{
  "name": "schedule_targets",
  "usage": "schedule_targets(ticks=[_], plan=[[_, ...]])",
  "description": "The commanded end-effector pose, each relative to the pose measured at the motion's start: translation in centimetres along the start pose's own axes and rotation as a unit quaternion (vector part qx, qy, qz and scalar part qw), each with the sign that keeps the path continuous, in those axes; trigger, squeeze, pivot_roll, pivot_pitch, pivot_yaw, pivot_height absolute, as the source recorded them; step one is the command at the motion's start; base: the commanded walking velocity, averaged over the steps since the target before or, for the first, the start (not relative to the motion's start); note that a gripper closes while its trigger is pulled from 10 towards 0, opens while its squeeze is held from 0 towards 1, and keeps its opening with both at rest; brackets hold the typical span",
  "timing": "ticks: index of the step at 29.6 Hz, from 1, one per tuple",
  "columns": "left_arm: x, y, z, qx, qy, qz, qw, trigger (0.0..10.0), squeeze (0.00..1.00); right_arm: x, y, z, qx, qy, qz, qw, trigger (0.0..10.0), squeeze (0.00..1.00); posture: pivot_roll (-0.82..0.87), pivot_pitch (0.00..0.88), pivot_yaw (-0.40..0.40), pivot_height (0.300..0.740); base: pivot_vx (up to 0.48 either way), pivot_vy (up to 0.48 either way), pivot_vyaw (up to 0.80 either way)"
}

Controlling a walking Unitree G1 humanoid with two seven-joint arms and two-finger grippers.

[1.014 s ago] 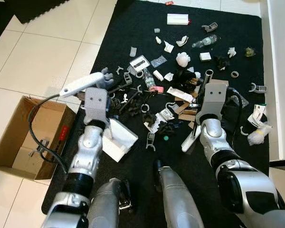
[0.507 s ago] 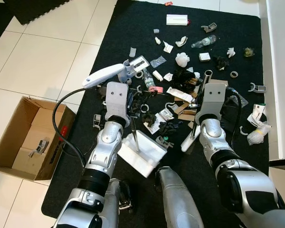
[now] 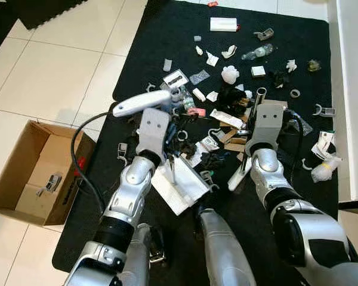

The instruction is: Sweep floor

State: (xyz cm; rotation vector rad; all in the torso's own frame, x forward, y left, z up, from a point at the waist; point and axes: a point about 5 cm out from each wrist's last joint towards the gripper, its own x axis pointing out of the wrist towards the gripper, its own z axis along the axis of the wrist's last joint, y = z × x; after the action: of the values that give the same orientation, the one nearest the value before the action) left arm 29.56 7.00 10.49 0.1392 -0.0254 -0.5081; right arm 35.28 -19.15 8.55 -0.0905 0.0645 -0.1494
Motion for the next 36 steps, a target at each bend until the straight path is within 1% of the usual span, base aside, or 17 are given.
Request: schedule_targets(ticks=[1,3,5,8,9,10,12,14,16,17,20,23,25,30,32,34,36], plan=[[-0.7,-0.1,-0.8,0.019,0.015,-0.011,1.0,10.0,0.0,-0.6,0.4,-1.4,0.019,0.034,0.005,0.999,10.0,0.0,0.06,0.298,0.047,0.74,0.0,0.0,0.0],[-0.6,-0.2,-0.5,0.013,0.009,-0.008,1.0,10.0,0.0,-0.6,0.4,-1.4,0.019,0.034,0.005,0.999,10.0,0.0,0.06,0.298,0.047,0.74,0.0,0.0,0.0],[-0.5,-0.3,0.1,-0.004,0.0,0.001,1.0,10.0,0.0,-0.6,0.4,-1.4,0.019,0.035,0.005,0.999,10.0,0.0,0.06,0.297,0.047,0.74,0.0,0.0,0.0],[-0.5,-0.1,0.2,-0.01,-0.001,0.009,1.0,10.0,0.0,-0.6,0.4,-1.5,0.019,0.036,0.005,0.999,10.0,0.0,0.06,0.295,0.045,0.74,0.0,0.0,0.0],[-0.5,0.2,0.2,-0.009,0.0,0.014,1.0,10.0,0.0,-0.6,0.3,-1.5,0.019,0.037,0.005,0.999,10.0,0.0,0.06,0.293,0.044,0.74,0.0,0.0,0.0],[-0.7,0.9,-0.2,-0.001,0.009,0.022,1.0,10.0,0.0,-0.6,0.3,-1.5,0.019,0.038,0.006,0.999,10.0,0.0,0.06,0.289,0.042,0.74,0.0,0.0,0.0],[-0.8,1.3,-0.5,0.003,0.013,0.026,1.0,10.0,0.0,-0.6,0.3,-1.5,0.019,0.038,0.006,0.999,10.0,0.0,0.06,0.289,0.042,0.74,0.0,0.0,0.0],[-1.2,2.6,-1.2,0.006,0.025,0.042,0.999,10.0,0.0,-0.6,0.4,-1.5,0.019,0.039,0.007,0.999,10.0,0.0,0.06,0.285,0.042,0.74,0.0,0.0,0.0],[-1.3,3.2,-1.5,0.012,0.031,0.047,0.998,10.0,0.0,-0.6,0.4,-1.6,0.02,0.04,0.007,0.999,10.0,0.0,0.06,0.284,0.042,0.74,0.0,0.0,0.0],[-1.6,4.3,-1.9,0.022,0.039,0.057,0.997,10.0,0.0,-0.6,0.3,-1.6,0.021,0.041,0.007,0.999,10.0,0.0,0.06,0.279,0.042,0.74,0.0,0.0,0.0],[-1.7,4.7,-1.9,0.023,0.043,0.062,0.997,10.0,0.0,-0.6,0.3,-1.6,0.021,0.042,0.008,0.999,10.0,0.0,0.06,0.275,0.04,0.74,0.0,0.0,0.0],[-1.6,4.5,-2.5,0.012,0.055,0.053,0.997,10.0,0.0,-0.6,0.3,-1.7,0.02,0.043,0.009,0.999,10.0,0.0,0.06,0.272,0.04,0.74,0.0,0.0,0.0],[-1.7,4.3,-3.4,0.018,0.073,0.048,0.996,10.0,0.0,-0.6,0.3,-1.7,0.02,0.044,0.009,0.999,10.0,0.0,0.06,0.27,0.039,0.74,0.0,0.0,0.0],[-1.6,4.1,-4.5,0.018,0.087,0.049,0.995,10.0,0.0,-0.6,0.2,-1.7,0.019,0.045,0.01,0.999,10.0,0.0,0.05,0.267,0.035,0.74,0.0,0.0,0.0],[-1.7,4.4,-5.5,0.012,0.099,0.065,0.993,10.0,0.0,-0.6,0.3,-1.7,0.017,0.046,0.011,0.999,10.0,0.0,0.04,0.264,0.032,0.74,0.0,0.0,0.0],[-1.8,4.6,-5.7,0.008,0.101,0.071,0.992,10.0,0.0,-0.6,0.3,-1.7,0.017,0.046,0.011,0.999,10.0,0.0,0.04,0.264,0.032,0.74,0.0,0.0,0.0],[-1.9,5.1,-6.0,0.01,0.102,0.089,0.991,10.0,0.0,-0.6,0.3,-1.7,0.014,0.046,0.013,0.999,10.0,0.0,0.04,0.256,0.027,0.74,0.0,0.0,0.0]])
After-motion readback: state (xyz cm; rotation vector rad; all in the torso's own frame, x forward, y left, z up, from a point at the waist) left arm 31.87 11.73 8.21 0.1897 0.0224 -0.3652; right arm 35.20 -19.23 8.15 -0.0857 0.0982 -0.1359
